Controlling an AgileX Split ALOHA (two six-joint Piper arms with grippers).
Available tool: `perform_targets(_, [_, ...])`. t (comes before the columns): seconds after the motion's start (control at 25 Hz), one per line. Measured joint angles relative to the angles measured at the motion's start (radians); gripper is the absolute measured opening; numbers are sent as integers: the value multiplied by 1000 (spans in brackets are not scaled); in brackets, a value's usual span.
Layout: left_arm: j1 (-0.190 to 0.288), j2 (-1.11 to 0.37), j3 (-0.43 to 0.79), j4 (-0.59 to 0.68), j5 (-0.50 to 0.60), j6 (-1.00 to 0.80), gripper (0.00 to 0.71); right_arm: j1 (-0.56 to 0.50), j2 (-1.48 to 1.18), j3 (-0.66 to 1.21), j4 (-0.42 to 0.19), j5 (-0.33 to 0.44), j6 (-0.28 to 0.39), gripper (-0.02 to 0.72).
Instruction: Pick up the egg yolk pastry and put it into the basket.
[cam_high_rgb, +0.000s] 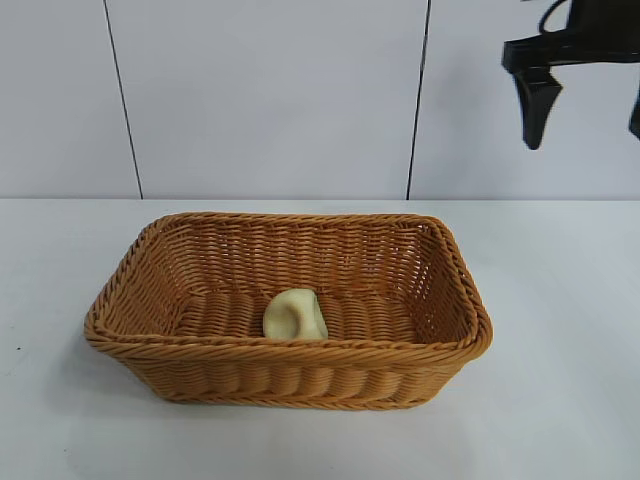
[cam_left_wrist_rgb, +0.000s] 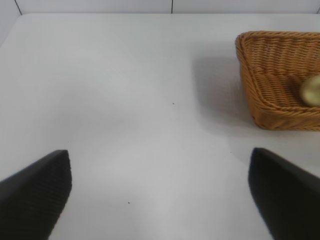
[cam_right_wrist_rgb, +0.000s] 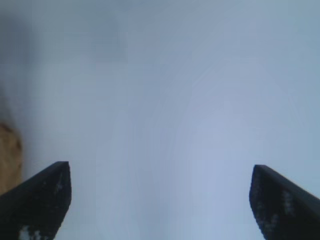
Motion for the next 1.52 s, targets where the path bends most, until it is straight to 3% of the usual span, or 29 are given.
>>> perform_targets(0.28, [0,0,0,0,0,0,692,0,-44,68,105,-1,-52,694])
perform_targets(1.04, [0,0,0,0,0,0,692,0,-669,772,130,-2,-115,694])
perform_targets(1.4, [0,0,0,0,0,0,692,0,-1086,1110,141,-157,-154,696])
perform_targets(1.52, [0,0,0,0,0,0,692,0,-1227,1179,148,-176,-154,696])
